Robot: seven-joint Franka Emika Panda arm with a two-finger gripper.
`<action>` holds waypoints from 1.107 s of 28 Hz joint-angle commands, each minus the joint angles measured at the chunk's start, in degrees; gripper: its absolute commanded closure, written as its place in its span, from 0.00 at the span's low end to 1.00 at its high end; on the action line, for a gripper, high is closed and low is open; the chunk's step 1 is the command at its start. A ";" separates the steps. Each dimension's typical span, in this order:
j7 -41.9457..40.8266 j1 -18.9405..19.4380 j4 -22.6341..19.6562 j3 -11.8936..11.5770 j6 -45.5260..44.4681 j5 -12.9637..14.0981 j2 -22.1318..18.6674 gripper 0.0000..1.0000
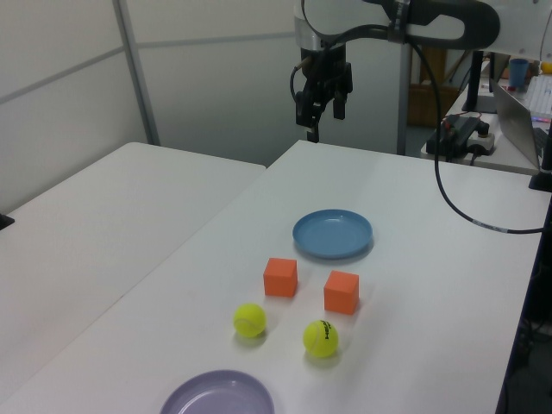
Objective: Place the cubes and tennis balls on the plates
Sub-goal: 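Lower the gripper onto the orange cube nearest the blue plate and grasp it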
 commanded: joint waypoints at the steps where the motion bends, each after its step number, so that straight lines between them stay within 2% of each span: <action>1: -1.84 3.01 -0.97 -0.58 3.19 0.57 8.15 0.00; 5: -1.67 4.78 -2.90 -0.57 7.78 -0.05 10.79 0.00; 10: -0.45 6.71 -5.89 -0.57 15.95 -4.97 14.74 0.00; 11: 1.04 7.07 -6.59 -0.57 18.06 -7.33 16.23 0.00; 16: 4.91 8.56 -7.21 -0.57 19.66 -13.05 19.84 0.00; 20: 6.67 9.79 -7.39 -0.57 19.75 -15.08 21.78 0.00; 25: 7.73 11.63 -8.36 -0.57 19.75 -15.35 22.05 0.00; 31: 7.82 11.99 -8.27 -0.57 20.36 -16.22 23.71 0.00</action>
